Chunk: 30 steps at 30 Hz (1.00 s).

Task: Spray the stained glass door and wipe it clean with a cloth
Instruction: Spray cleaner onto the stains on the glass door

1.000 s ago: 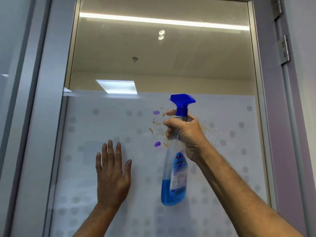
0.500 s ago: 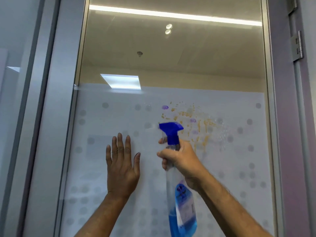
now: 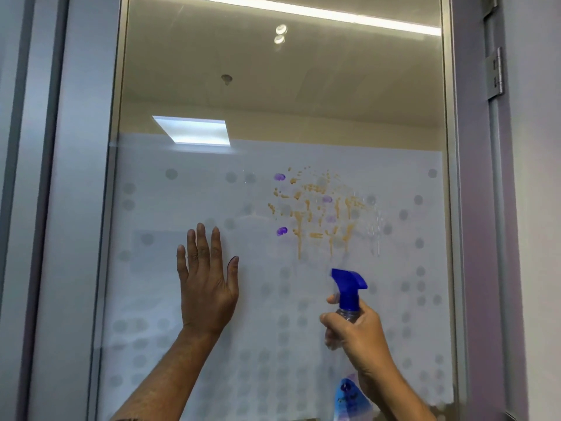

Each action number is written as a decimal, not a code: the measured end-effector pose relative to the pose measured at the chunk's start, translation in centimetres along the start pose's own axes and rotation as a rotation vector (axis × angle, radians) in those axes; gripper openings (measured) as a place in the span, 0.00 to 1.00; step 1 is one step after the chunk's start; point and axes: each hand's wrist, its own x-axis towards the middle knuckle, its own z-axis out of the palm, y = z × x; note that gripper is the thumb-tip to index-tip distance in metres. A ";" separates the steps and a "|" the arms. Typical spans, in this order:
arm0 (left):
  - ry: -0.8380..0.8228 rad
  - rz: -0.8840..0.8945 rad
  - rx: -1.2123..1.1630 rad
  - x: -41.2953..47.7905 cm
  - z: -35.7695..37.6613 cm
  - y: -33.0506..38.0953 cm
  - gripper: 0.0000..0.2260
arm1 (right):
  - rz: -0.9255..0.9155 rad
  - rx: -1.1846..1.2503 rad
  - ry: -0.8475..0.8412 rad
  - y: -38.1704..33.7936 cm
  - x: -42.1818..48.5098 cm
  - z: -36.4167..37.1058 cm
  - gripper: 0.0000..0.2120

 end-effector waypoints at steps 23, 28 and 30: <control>-0.251 0.130 -0.655 -6.4 -13.3 5.1 0.20 | -0.198 0.096 0.110 -3.6 -7.7 -0.2 0.15; -0.864 0.007 -0.740 -9.9 -20.5 8.8 0.26 | -0.227 0.104 0.051 -5.1 -10.3 -0.9 0.15; -0.987 -0.036 -0.730 -11.2 -22.8 10.2 0.30 | -0.250 0.095 0.006 -5.6 -11.8 -1.3 0.16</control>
